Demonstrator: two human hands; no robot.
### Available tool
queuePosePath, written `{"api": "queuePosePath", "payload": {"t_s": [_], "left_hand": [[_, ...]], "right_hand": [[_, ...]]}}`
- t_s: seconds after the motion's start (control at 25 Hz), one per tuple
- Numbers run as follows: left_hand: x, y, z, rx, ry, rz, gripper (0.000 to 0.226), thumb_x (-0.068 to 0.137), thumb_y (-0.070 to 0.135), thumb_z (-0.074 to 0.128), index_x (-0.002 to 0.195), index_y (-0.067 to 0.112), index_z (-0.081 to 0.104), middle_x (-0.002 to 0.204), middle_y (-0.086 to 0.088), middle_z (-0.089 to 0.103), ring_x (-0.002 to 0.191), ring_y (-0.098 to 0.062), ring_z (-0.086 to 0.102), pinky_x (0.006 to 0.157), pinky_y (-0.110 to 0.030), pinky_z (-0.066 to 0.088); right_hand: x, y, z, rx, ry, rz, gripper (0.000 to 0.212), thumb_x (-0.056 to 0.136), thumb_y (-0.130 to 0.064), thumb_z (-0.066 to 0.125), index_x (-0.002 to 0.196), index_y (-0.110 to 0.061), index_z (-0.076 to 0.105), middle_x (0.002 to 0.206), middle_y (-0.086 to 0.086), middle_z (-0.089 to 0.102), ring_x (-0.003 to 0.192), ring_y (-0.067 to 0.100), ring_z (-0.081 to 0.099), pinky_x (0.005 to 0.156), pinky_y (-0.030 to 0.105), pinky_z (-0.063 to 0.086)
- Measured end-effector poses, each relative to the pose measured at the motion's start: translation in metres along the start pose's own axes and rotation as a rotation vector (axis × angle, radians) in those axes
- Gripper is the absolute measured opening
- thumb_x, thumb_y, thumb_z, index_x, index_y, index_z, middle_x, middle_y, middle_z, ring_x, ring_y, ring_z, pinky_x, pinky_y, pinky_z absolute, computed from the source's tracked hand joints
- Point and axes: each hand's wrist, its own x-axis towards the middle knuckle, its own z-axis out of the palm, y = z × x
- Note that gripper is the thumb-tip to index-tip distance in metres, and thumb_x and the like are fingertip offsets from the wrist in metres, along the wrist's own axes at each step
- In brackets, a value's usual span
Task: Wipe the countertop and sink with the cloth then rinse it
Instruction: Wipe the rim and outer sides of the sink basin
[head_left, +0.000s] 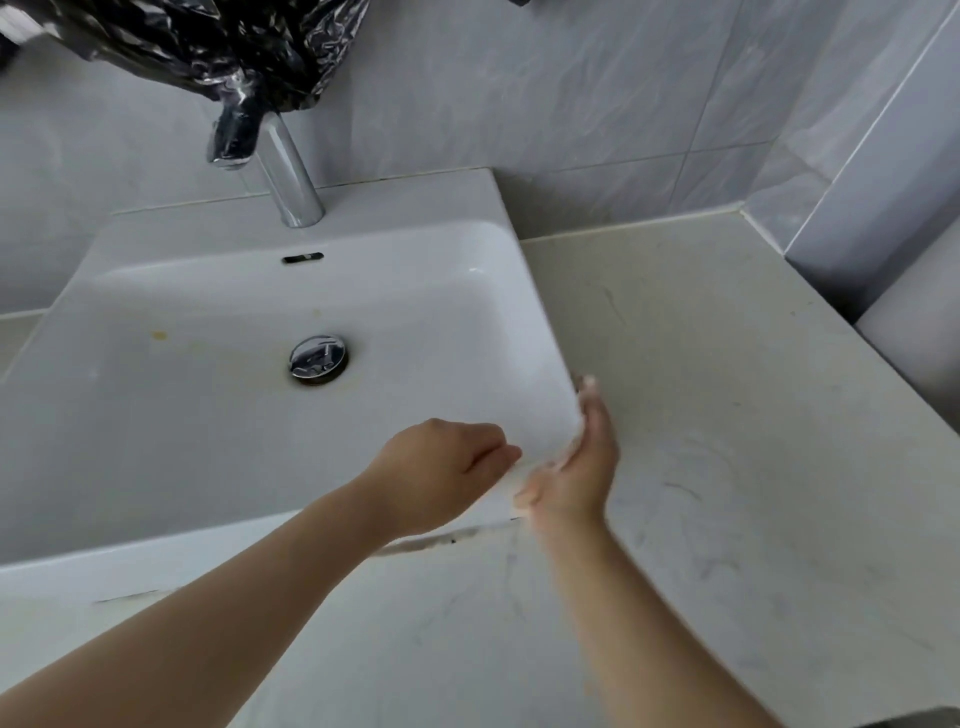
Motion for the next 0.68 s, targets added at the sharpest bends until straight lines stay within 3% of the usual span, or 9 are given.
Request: {"api": "queuePosePath", "payload": {"t_s": [0.08,0.16,0.2,0.24,0.32,0.4,0.52,0.68], "left_hand": [[-0.019,-0.021,-0.004,0.062,0.038,-0.004,0.036,0.094,0.045,0.035,0.083,0.018,0.055,0.072,0.005,0.056,0.072,-0.014,0.051,0.067,-0.03,0.043],[-0.034,-0.037,-0.006,0.085,0.061,-0.025,0.037,0.094,0.05,0.032,0.094,0.028,0.061,0.086,0.011,0.062,0.081,-0.009,0.055,0.073,-0.03,0.046],[-0.038,-0.042,-0.005,0.096,0.084,-0.015,0.039,0.093,0.053,0.029,0.099,0.033,0.062,0.092,0.015,0.064,0.084,-0.006,0.056,0.075,-0.028,0.047],[-0.04,-0.044,-0.004,0.101,0.108,0.005,0.04,0.092,0.055,0.027,0.101,0.036,0.062,0.095,0.017,0.064,0.086,-0.005,0.056,0.075,-0.027,0.046],[-0.039,-0.045,-0.001,0.097,0.131,0.03,0.038,0.093,0.052,0.03,0.101,0.036,0.063,0.094,0.015,0.065,0.085,-0.006,0.056,0.073,-0.026,0.045],[-0.035,-0.046,0.0,0.092,0.142,0.051,0.041,0.093,0.052,0.027,0.099,0.033,0.063,0.091,0.013,0.064,0.084,-0.007,0.056,0.074,-0.027,0.046],[-0.032,-0.049,0.004,0.108,0.166,0.082,0.051,0.083,0.056,0.019,0.095,0.03,0.061,0.086,0.01,0.063,0.078,-0.007,0.054,0.07,-0.026,0.045],[-0.032,-0.047,0.006,0.102,0.216,0.096,0.066,0.074,0.064,0.006,0.092,0.03,0.06,0.081,0.01,0.061,0.075,-0.008,0.053,0.067,-0.025,0.043]], "right_hand": [[-0.007,-0.013,0.005,0.019,0.014,0.073,0.019,0.09,-0.032,0.052,0.073,-0.025,0.055,0.073,0.0,0.058,0.065,0.021,0.056,0.056,0.023,0.043],[-0.019,0.006,0.004,-0.132,0.063,-0.06,0.007,0.087,-0.034,0.05,0.085,-0.029,0.053,0.086,-0.002,0.055,0.074,0.02,0.053,0.064,0.029,0.045],[-0.034,0.017,0.007,-0.177,0.093,-0.12,0.011,0.087,-0.037,0.045,0.091,-0.029,0.051,0.092,-0.005,0.052,0.08,0.019,0.052,0.072,0.033,0.046],[-0.04,0.029,0.008,-0.159,0.107,-0.17,0.017,0.088,-0.043,0.039,0.089,-0.028,0.047,0.088,-0.008,0.049,0.078,0.016,0.048,0.073,0.034,0.044],[-0.042,0.033,0.014,-0.147,0.177,-0.285,0.028,0.093,-0.044,0.035,0.073,-0.024,0.041,0.065,-0.009,0.043,0.059,0.015,0.04,0.06,0.031,0.039],[-0.021,0.005,0.017,-0.057,0.231,-0.145,0.031,0.089,-0.038,0.045,0.063,-0.023,0.039,0.053,-0.006,0.034,0.047,0.016,0.031,0.05,0.023,0.031],[-0.011,-0.003,0.007,-0.038,0.158,0.071,0.033,0.08,-0.043,0.05,0.061,-0.023,0.032,0.062,-0.001,0.037,0.046,0.017,0.034,0.045,0.017,0.03],[-0.044,0.038,0.021,-0.121,0.221,-0.283,0.032,0.089,-0.054,0.033,0.069,-0.029,0.037,0.072,0.0,0.043,0.061,0.016,0.045,0.057,0.032,0.043]]}}
